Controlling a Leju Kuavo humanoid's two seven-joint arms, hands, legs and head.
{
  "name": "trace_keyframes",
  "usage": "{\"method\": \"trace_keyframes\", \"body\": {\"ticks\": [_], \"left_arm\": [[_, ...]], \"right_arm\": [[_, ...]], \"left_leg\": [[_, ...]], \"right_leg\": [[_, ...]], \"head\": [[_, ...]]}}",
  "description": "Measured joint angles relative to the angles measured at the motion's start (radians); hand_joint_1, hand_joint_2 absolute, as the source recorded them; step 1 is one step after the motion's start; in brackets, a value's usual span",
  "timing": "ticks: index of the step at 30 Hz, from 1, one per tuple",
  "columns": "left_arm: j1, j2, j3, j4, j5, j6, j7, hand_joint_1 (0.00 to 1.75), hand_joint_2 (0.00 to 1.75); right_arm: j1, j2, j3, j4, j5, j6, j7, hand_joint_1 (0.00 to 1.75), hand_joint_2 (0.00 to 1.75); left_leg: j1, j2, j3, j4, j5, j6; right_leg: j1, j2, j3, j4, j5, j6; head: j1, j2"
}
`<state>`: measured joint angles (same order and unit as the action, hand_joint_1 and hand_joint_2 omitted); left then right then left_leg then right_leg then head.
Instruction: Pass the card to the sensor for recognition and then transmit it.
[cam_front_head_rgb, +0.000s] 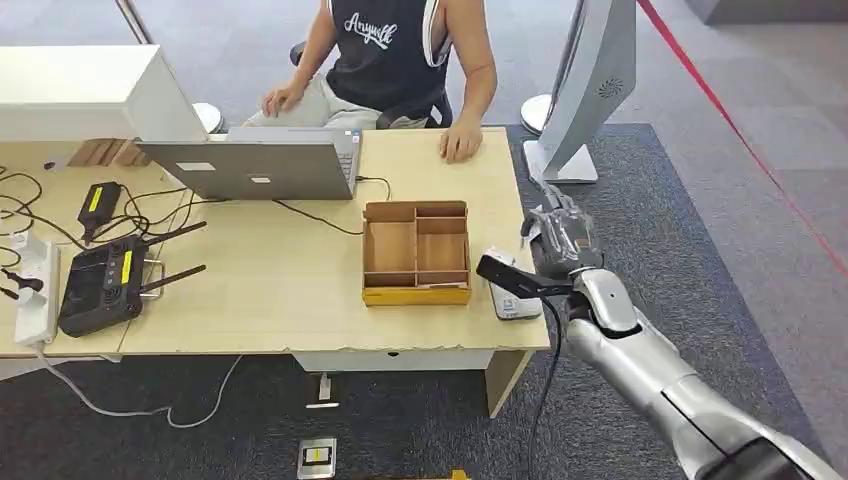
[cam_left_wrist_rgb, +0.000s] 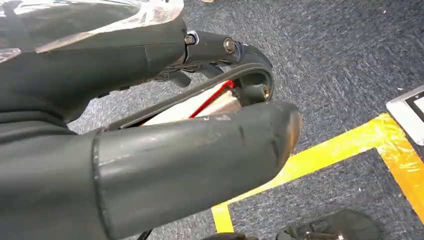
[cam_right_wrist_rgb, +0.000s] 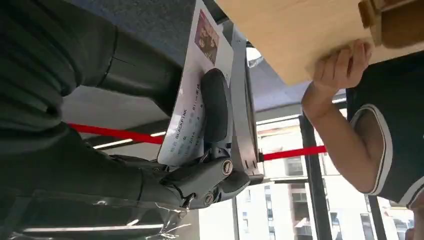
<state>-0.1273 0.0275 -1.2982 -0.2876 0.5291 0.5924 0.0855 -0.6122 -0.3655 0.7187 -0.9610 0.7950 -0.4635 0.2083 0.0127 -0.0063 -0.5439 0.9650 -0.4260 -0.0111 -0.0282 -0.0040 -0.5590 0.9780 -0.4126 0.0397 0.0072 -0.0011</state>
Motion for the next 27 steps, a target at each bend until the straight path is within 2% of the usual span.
{"method": "trace_keyframes", "body": {"ticks": [10,27], "left_arm": [[0.000,0.000,0.000,0.000,0.009,-0.003,0.004,0.00,0.00],[0.000,0.000,0.000,0.000,0.011,-0.003,0.009,0.00,0.00]], "right_arm": [[0.009,0.033,0.009,0.078,-0.021,-0.002,-0.017,1.75,1.75],[0.008,0.053,0.011,0.163,-0.041,-0.001,-0.035,1.75,1.75]], "left_leg": [[0.000,0.000,0.000,0.000,0.000,0.000],[0.000,0.000,0.000,0.000,0.000,0.000]], "right_leg": [[0.000,0.000,0.000,0.000,0.000,0.000],[0.000,0.000,0.000,0.000,0.000,0.000]], "head": [[0.000,0.000],[0.000,0.000]]}}
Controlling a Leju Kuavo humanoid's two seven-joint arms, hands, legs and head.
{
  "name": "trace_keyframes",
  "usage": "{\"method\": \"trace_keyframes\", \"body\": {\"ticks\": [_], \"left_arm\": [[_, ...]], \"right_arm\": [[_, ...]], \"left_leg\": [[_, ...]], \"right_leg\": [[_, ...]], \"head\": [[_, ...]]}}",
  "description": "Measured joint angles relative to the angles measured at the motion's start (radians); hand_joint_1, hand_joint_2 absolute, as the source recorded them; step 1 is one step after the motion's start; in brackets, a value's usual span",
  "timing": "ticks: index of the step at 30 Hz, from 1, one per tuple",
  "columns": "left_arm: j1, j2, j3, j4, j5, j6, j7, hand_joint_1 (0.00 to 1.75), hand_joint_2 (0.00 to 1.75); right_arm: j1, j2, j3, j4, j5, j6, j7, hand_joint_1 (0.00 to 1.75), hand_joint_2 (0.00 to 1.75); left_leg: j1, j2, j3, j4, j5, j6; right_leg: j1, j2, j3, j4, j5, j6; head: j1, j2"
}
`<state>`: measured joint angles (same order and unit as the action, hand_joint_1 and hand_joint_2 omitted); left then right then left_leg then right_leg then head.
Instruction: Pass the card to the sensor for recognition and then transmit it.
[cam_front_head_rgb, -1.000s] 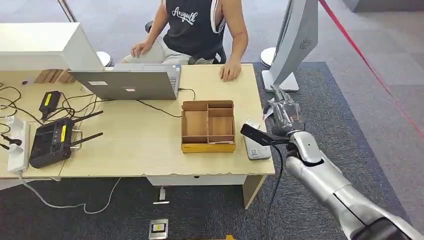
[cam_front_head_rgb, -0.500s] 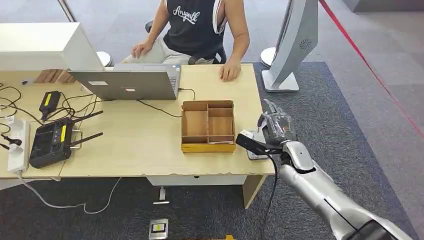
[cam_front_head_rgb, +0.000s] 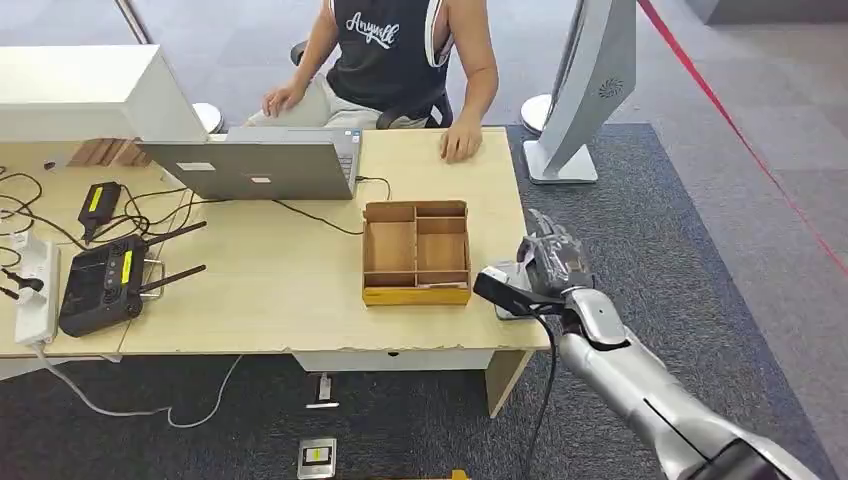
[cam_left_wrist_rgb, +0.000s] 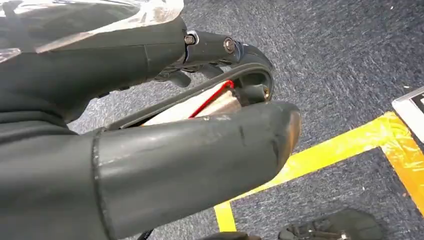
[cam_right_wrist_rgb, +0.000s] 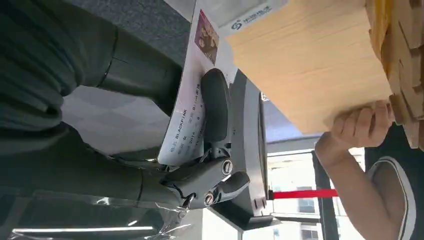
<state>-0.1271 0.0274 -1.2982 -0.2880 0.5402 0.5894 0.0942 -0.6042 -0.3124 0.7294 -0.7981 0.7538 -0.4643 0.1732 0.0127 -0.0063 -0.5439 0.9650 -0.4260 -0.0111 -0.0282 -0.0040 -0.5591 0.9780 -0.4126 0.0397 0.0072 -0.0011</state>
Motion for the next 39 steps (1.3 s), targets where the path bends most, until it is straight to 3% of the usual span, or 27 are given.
{"method": "trace_keyframes", "body": {"ticks": [39], "left_arm": [[0.000,0.000,0.000,-0.002,0.010,0.000,-0.001,0.00,0.00]], "right_arm": [[0.011,0.062,0.032,0.096,-0.015,0.017,-0.016,1.75,1.75]], "left_leg": [[0.000,0.000,0.001,0.000,0.000,0.000]], "right_leg": [[0.000,0.000,0.000,0.000,0.000,0.000]], "head": [[0.000,0.000]]}}
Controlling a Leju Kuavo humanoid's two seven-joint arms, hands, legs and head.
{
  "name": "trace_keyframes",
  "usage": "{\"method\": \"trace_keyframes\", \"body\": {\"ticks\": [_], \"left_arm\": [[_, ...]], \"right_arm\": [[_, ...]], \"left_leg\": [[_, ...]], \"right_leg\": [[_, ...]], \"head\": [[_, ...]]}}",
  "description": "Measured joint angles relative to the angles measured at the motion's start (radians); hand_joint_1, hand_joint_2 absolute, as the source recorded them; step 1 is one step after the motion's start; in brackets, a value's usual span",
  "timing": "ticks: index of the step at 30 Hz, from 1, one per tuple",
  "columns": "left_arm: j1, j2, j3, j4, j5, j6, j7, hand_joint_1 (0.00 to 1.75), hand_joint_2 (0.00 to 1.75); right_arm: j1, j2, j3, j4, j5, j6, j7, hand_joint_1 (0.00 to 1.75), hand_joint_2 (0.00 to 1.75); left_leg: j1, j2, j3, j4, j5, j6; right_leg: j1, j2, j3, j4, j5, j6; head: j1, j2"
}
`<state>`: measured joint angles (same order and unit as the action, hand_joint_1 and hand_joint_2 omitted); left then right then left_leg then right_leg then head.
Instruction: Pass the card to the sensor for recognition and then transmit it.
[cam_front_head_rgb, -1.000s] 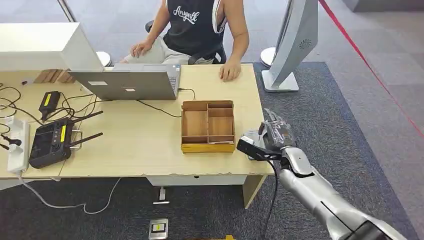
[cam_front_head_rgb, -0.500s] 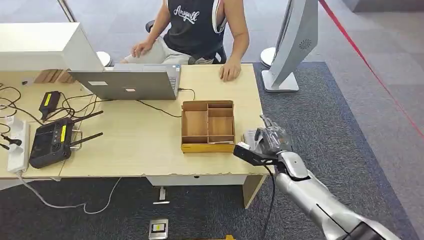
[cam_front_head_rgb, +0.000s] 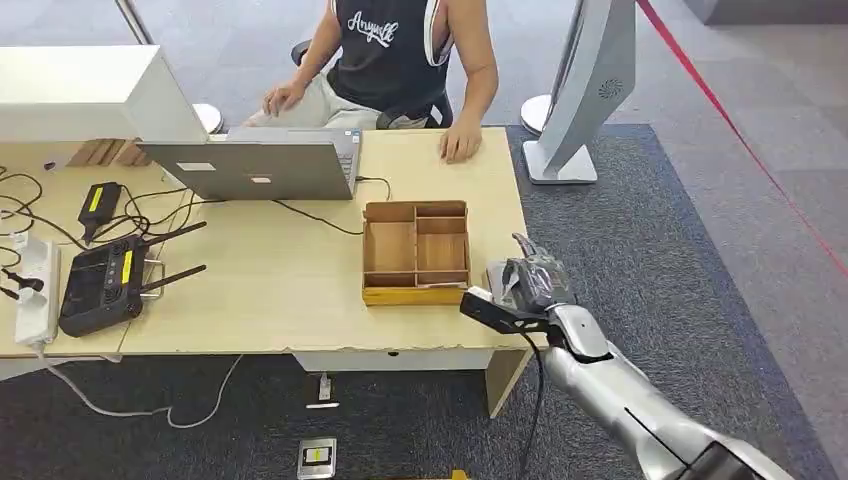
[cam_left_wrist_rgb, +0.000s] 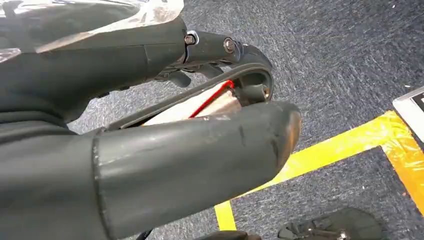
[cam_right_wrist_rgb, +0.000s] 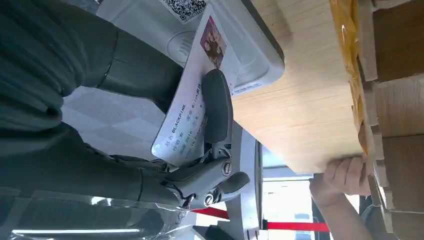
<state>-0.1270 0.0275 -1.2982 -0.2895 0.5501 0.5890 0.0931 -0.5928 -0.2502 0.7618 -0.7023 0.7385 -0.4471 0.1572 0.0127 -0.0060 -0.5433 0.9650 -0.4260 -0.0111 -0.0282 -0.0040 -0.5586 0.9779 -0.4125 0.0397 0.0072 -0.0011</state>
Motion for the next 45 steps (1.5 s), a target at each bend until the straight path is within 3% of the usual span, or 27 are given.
{"method": "trace_keyframes", "body": {"ticks": [20,26,39,45], "left_arm": [[0.000,0.001,0.000,-0.006,0.009,0.007,0.003,0.00,0.00],[0.000,0.002,0.000,-0.014,0.015,0.010,0.002,0.00,0.00],[0.000,0.003,0.000,-0.023,0.017,0.013,0.001,0.00,0.00],[0.000,0.007,0.000,-0.023,0.016,0.013,-0.005,0.00,0.00]], "right_arm": [[-0.049,0.000,0.005,-0.003,0.007,-0.023,0.006,1.75,1.75],[-0.114,-0.029,-0.004,-0.051,0.017,-0.019,0.024,1.75,1.75],[-0.118,-0.055,-0.012,-0.109,0.037,-0.027,0.042,1.75,1.75],[-0.132,-0.096,-0.037,-0.196,0.094,-0.006,0.069,1.75,1.75]], "left_leg": [[0.000,0.000,0.000,0.000,0.000,0.000],[0.000,0.000,0.000,0.000,0.000,0.000],[0.000,0.000,0.000,0.000,0.000,0.000],[0.000,0.001,0.000,0.000,0.000,0.000]], "right_leg": [[0.000,0.000,0.000,0.000,0.000,0.000],[0.000,0.000,0.000,0.000,0.000,0.000],[0.000,0.000,0.000,0.000,0.000,0.000],[0.000,0.000,0.000,0.000,0.000,0.000]], "head": [[0.000,0.000],[0.000,0.000],[0.000,0.000],[0.000,0.000]]}}
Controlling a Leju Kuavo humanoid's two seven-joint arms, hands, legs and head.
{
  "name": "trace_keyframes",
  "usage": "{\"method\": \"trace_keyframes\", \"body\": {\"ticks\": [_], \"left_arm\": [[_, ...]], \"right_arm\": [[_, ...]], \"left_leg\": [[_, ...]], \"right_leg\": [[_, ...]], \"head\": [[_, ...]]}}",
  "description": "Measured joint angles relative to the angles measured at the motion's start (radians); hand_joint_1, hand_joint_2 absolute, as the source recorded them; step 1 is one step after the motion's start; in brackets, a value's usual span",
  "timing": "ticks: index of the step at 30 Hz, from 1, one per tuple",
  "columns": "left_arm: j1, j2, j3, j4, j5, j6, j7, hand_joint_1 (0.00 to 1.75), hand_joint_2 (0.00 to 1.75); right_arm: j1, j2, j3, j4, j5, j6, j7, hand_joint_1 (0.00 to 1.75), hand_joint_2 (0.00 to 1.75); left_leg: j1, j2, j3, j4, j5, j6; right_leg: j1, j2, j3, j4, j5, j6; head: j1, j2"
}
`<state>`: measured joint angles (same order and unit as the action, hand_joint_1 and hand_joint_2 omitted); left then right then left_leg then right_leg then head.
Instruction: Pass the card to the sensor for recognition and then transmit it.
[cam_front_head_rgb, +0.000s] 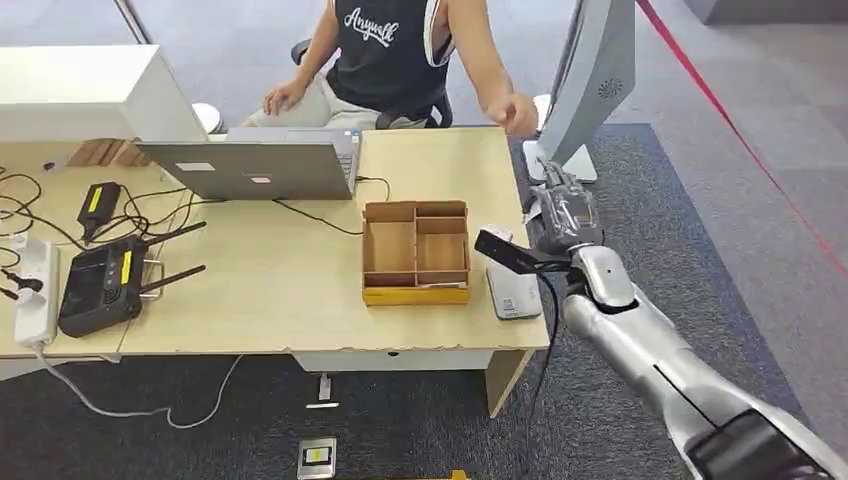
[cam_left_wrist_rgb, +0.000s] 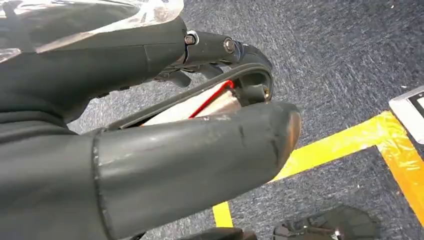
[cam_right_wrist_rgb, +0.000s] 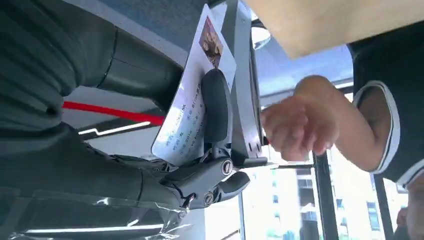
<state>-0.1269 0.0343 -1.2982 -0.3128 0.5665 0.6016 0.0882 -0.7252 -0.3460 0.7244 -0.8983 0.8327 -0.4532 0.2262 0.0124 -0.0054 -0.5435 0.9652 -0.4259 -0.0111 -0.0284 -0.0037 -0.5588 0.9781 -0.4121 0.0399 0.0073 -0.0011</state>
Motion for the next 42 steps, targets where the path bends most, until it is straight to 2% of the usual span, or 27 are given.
{"method": "trace_keyframes", "body": {"ticks": [8,13,19,27,29,32,35,36,37,42], "left_arm": [[-0.002,0.001,-0.008,0.000,-0.042,-0.006,-0.026,0.00,0.00],[-0.007,0.005,-0.019,0.000,-0.066,-0.016,-0.028,0.00,0.00],[-0.012,0.007,-0.031,0.000,-0.083,-0.027,-0.028,0.00,0.00],[-0.012,0.008,-0.032,0.000,-0.084,-0.029,-0.028,0.00,0.00],[-0.013,0.010,-0.036,0.000,-0.089,-0.031,-0.028,0.00,0.00],[-0.013,0.015,-0.047,0.000,-0.109,-0.035,-0.027,0.00,0.00],[-0.012,0.016,-0.052,0.000,-0.109,-0.036,-0.025,0.00,0.00],[-0.012,0.017,-0.053,0.000,-0.108,-0.037,-0.025,0.00,0.00],[-0.012,0.018,-0.053,0.000,-0.108,-0.039,-0.025,0.00,0.00],[-0.013,0.020,-0.053,0.000,-0.108,-0.042,-0.025,0.00,0.00]], "right_arm": [[-0.054,-0.008,-0.014,-0.107,0.086,0.083,0.004,1.75,1.75],[-0.118,0.044,-0.001,-0.098,0.108,0.094,-0.044,1.75,1.75],[-0.221,0.135,0.031,-0.003,0.127,0.113,-0.082,1.75,1.75],[-0.227,0.142,0.034,0.004,0.129,0.117,-0.084,1.75,1.75],[-0.256,0.169,0.047,0.042,0.137,0.131,-0.089,1.75,1.75],[-0.328,0.256,0.093,0.232,0.126,0.176,-0.085,1.75,1.75],[-0.334,0.267,0.100,0.274,0.121,0.177,-0.084,1.75,1.75],[-0.334,0.269,0.103,0.284,0.120,0.177,-0.084,0.37,1.75],[-0.335,0.272,0.105,0.296,0.118,0.177,-0.083,0.00,1.75],[-0.337,0.287,0.116,0.341,0.114,0.152,-0.074,0.00,1.75]], "left_leg": [[0.000,0.000,0.000,0.000,0.000,0.000],[0.000,0.000,-0.001,0.000,0.000,-0.001],[0.001,-0.001,-0.001,0.000,0.001,0.000],[0.000,-0.001,-0.001,0.000,0.001,0.000],[0.000,-0.001,-0.001,0.000,0.001,0.000],[0.000,-0.001,-0.001,0.000,0.001,0.000],[0.000,-0.001,-0.001,0.000,0.001,0.000],[0.000,-0.001,-0.001,0.000,0.001,0.000],[0.000,0.000,-0.001,0.000,0.001,0.000],[0.000,0.000,-0.001,0.000,0.001,0.000]], "right_leg": [[0.000,0.000,0.000,0.001,0.000,0.000],[0.000,0.000,0.000,0.001,0.000,0.000],[0.000,0.000,-0.001,0.001,0.000,0.000],[0.000,0.000,-0.001,0.001,0.000,0.000],[0.000,0.000,-0.001,0.001,0.000,0.000],[0.000,0.000,-0.001,0.001,0.000,0.000],[0.000,0.000,-0.001,0.001,0.000,0.000],[0.000,0.000,-0.001,0.001,0.000,0.000],[0.000,0.000,-0.001,0.001,0.000,0.000],[0.000,0.000,-0.001,0.001,0.000,0.000]], "head": [[0.000,0.000],[0.000,0.000],[0.000,0.000],[0.000,0.000],[0.000,0.000],[0.000,0.000],[0.000,0.000],[0.000,0.000],[0.000,0.000],[0.000,0.000]]}}
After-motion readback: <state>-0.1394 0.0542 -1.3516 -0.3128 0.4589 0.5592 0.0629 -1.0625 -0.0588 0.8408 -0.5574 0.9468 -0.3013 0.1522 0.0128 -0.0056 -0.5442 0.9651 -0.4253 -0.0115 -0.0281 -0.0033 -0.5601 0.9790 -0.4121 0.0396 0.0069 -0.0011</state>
